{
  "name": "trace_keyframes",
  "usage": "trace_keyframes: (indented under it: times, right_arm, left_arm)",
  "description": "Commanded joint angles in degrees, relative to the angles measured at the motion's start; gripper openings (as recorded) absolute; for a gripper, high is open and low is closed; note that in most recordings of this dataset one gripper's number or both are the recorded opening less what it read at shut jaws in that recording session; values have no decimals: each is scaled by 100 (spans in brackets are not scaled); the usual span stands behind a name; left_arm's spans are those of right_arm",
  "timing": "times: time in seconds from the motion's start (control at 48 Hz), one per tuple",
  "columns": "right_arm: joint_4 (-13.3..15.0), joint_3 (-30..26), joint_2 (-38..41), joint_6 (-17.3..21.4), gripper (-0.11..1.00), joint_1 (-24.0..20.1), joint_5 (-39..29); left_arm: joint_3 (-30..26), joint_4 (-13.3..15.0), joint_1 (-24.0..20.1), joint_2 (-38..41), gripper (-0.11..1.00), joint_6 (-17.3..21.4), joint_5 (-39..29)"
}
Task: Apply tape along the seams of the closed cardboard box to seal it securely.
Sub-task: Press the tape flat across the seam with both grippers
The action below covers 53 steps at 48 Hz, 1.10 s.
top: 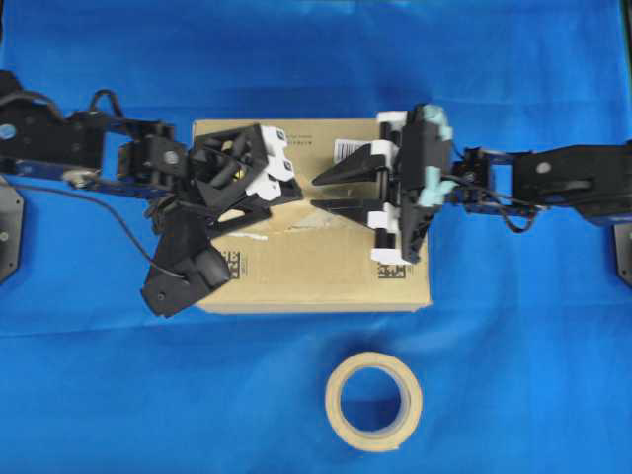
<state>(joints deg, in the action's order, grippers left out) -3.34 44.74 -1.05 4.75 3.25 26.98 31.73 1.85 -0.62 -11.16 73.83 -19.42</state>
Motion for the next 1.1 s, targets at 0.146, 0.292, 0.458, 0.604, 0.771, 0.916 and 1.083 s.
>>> trace_keyframes:
  times: [0.146, 0.292, 0.458, 0.604, 0.771, 0.916, 1.083]
  right_arm:
    - [9, 53, -580, -26, 32, 220, 97]
    - [9, -88, -475, -26, 13, 404, 88]
    - [79, -334, -255, -35, 0, 413, -35]
    - [79, -580, 9, -35, 0, 369, -193]
    - [79, -800, 290, -35, 0, 211, -246]
    - [79, -861, 483, -9, 0, 123, -246]
    - [79, -896, 668, 53, 0, 62, -220]
  left_arm:
    - [738, 26, 9, -650, 56, -1696, 1969]
    - [1160, 26, 9, -703, 46, -3023, 2760]
    - [1397, 26, 35, -571, 6, -4676, 3305]
    - [1397, 0, 35, -334, 0, -5511, 3410]
    - [1389, 0, 44, 26, 0, -5880, 3586]
    - [1380, 9, 53, 237, 0, -5924, 3885]
    - [1397, 18, 0, 501, 0, -5924, 4210]
